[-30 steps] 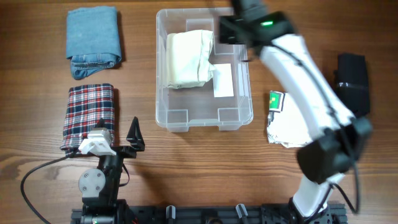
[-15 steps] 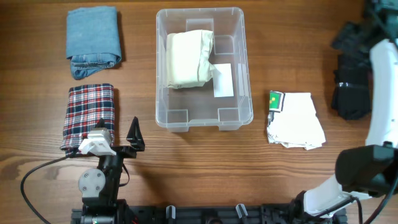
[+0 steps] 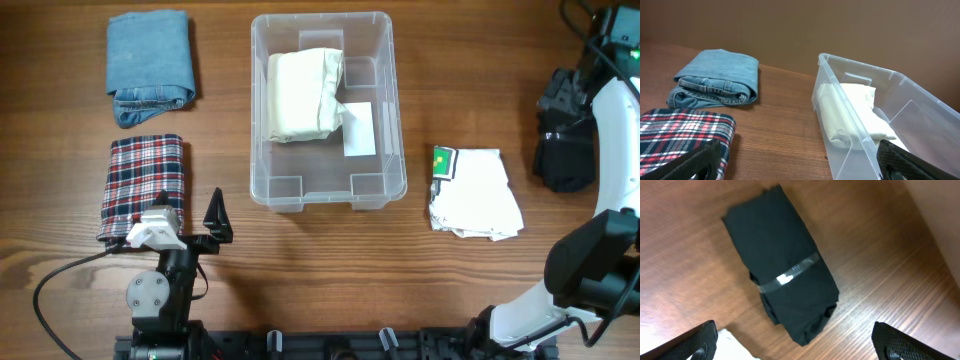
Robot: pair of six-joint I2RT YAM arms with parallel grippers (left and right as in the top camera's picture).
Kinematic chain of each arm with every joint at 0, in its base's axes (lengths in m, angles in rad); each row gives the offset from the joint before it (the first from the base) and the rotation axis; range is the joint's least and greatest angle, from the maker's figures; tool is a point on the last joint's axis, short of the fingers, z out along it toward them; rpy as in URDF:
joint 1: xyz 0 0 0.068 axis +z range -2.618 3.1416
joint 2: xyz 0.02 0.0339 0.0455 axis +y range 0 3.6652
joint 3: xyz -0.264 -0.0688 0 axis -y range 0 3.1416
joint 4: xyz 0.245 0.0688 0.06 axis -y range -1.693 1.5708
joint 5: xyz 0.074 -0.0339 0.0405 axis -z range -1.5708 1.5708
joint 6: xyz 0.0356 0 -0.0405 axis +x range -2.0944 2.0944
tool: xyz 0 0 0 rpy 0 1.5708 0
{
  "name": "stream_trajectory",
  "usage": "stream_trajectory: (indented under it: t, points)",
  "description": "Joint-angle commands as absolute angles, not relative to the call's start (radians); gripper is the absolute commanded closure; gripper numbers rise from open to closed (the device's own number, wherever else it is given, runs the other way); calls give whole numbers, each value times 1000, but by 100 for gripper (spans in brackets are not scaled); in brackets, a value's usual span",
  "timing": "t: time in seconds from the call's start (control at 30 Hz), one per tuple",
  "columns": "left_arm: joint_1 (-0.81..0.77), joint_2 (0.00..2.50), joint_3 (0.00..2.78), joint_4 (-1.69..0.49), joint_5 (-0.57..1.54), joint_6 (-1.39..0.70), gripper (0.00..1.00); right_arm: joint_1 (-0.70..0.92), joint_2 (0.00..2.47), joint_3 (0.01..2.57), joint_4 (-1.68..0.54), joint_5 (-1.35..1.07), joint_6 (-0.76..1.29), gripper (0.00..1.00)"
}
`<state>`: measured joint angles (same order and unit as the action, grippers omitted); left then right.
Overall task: Pack container
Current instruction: 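Move the right gripper right to the black folded garment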
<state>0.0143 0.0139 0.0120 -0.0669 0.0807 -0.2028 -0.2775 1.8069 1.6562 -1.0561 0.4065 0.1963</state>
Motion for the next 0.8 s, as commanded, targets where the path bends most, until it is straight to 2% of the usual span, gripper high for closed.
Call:
stream_trajectory:
  t: [0.0,0.37,0.77]
  points:
    - [20,7,6,-68,93,-190,0,-274,1849,1626,-1021,457,151,0]
    - [20,7,6,-68,93,-190,0,-272,2051,1626,-1005,501,103,1]
    - [20,7,6,-68,93,-190,0,-267,2138,1626,-989,512,23,1]
